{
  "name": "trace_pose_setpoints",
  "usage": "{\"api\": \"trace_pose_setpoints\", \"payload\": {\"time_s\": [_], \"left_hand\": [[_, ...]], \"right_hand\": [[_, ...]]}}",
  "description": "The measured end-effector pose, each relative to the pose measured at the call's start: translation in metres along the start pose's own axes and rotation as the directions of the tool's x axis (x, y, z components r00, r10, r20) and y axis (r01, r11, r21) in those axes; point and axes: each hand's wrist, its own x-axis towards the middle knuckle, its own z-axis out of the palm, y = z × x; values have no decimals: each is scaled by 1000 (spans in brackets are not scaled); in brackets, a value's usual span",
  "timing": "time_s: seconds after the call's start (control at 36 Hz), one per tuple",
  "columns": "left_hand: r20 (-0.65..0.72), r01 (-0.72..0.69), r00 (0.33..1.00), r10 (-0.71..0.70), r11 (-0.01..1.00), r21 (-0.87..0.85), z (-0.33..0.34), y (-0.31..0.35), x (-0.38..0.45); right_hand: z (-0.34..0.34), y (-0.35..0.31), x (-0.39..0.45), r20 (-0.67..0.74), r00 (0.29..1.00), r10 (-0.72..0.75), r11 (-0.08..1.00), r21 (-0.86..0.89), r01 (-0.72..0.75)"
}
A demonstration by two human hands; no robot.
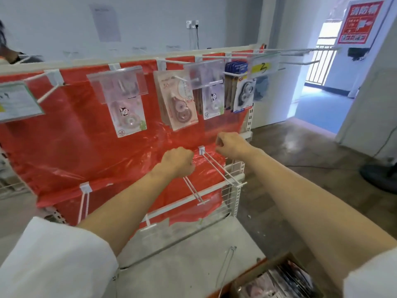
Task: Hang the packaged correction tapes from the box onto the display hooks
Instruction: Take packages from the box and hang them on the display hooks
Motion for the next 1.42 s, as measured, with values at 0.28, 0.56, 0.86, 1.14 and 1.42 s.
{"api": "trace_pose_setpoints", "payload": {"time_s": [0.28, 0.56, 0.86, 1.14, 1.42], "left_hand": [[111, -287, 952, 286, 958, -3, 37, 132, 33], [262, -368, 891, 371, 928, -64, 113, 255, 58], [568, -348, 754, 331, 934, -82, 229, 337, 49], [686, -186, 691, 227, 973, -135, 311, 357, 37], [700, -147, 673, 240, 970, -192, 453, 351, 61]], "right_hand": [[-7, 126, -51, 155, 982, 107, 992, -75, -97], [54, 261, -103, 304, 905, 296, 953, -35, -300], [167, 376, -182, 567, 731, 380, 872, 44, -488], [272, 421, -226, 682, 557, 474, 738, 37, -673], [397, 458, -225, 728, 502, 467, 659, 93, -747]]}}
